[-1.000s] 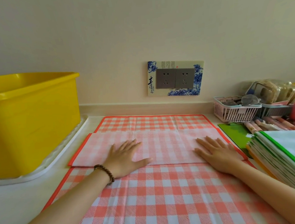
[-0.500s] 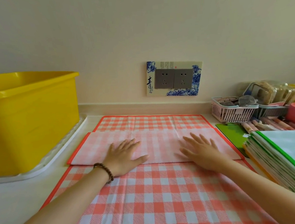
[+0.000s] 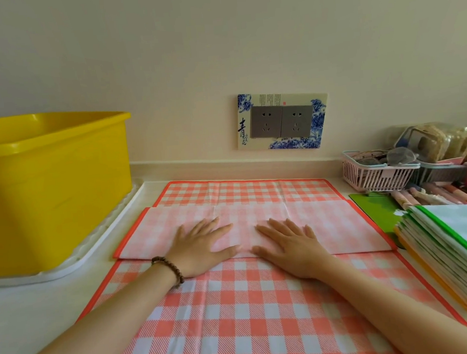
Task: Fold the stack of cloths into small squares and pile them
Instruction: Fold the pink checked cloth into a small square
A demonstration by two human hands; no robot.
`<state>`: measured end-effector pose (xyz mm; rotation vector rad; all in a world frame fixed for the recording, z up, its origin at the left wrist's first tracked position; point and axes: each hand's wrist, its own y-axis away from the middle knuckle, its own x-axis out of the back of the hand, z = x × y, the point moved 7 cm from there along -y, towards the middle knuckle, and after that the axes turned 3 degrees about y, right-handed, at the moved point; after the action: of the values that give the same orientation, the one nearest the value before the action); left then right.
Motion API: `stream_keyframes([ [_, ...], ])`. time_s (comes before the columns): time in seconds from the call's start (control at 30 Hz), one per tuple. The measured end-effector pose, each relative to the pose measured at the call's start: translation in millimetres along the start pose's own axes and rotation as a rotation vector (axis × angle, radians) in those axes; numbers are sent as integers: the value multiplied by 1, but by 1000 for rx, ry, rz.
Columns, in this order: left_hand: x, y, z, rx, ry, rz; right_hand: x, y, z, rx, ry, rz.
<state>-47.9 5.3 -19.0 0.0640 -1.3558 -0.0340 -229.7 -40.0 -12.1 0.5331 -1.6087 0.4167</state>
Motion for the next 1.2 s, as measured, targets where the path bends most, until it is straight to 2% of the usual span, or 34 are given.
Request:
stream_keyframes([
  [0.37,17,33,-80,153,62,26,-1,1,18,-23,-7,-23],
  [0.5,23,34,-78,158,75,-25,0,1,18,-26,-4,-36],
  [0.63,41,6,-67,238,124,-36,0,2,17,-28,-25,-23],
  [0.77,54,-40,-25,27,171,47,2,3,17,-35,-70,3],
  [0.87,50,-74,3,-72,165,19,3,4,17,-44,-101,16],
  [1.07,42,-122,17,-51,124,-6,3,2,19,-49,-125,17],
  [1.2,40,-131,21,-36,124,-90,5,3,18,-41,-133,29],
])
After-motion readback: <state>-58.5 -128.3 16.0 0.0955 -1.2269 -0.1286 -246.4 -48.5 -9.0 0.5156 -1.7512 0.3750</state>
